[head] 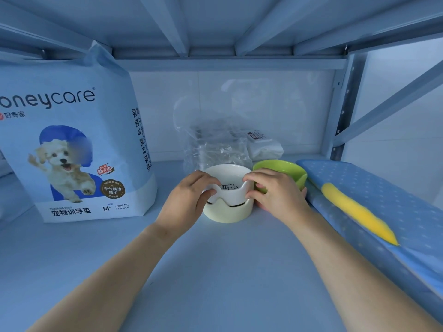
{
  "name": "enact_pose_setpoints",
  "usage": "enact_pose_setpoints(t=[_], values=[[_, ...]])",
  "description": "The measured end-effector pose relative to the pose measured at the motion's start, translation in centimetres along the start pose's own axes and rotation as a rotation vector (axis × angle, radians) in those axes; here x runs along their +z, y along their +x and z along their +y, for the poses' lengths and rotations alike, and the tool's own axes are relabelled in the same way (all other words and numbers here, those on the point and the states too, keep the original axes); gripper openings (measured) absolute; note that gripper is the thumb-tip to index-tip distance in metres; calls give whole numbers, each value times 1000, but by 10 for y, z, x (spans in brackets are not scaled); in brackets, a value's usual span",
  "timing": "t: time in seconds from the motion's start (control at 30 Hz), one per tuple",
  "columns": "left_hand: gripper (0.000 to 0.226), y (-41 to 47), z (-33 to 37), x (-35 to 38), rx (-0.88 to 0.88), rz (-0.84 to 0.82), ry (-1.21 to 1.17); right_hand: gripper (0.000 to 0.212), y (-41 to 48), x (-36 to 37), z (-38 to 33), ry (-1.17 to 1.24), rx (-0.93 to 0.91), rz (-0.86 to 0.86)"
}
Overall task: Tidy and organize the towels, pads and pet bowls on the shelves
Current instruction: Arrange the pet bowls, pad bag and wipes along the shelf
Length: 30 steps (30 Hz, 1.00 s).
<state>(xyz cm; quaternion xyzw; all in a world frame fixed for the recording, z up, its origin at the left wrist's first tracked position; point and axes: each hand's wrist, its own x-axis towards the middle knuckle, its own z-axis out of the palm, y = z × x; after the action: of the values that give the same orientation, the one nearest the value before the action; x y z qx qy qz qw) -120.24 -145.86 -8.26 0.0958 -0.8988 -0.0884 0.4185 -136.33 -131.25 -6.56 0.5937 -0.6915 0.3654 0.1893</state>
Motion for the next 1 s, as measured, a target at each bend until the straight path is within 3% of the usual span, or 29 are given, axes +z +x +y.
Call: enact_pose_setpoints(t=[0.37, 0.57, 0.77, 1.0], values=[[32, -5, 0, 4, 22, -67, 53, 19, -4, -1, -2, 25, 24, -59], [34, -6, 2, 7, 1, -66, 105, 42, -7, 7, -3, -23, 28, -89], [29, -5, 0, 6, 8, -115, 68, 25, -6, 17, 0, -77, 2, -95], [30, -5, -10, 5, 3, -133, -3, 21, -6, 16, -7, -99, -24, -84]])
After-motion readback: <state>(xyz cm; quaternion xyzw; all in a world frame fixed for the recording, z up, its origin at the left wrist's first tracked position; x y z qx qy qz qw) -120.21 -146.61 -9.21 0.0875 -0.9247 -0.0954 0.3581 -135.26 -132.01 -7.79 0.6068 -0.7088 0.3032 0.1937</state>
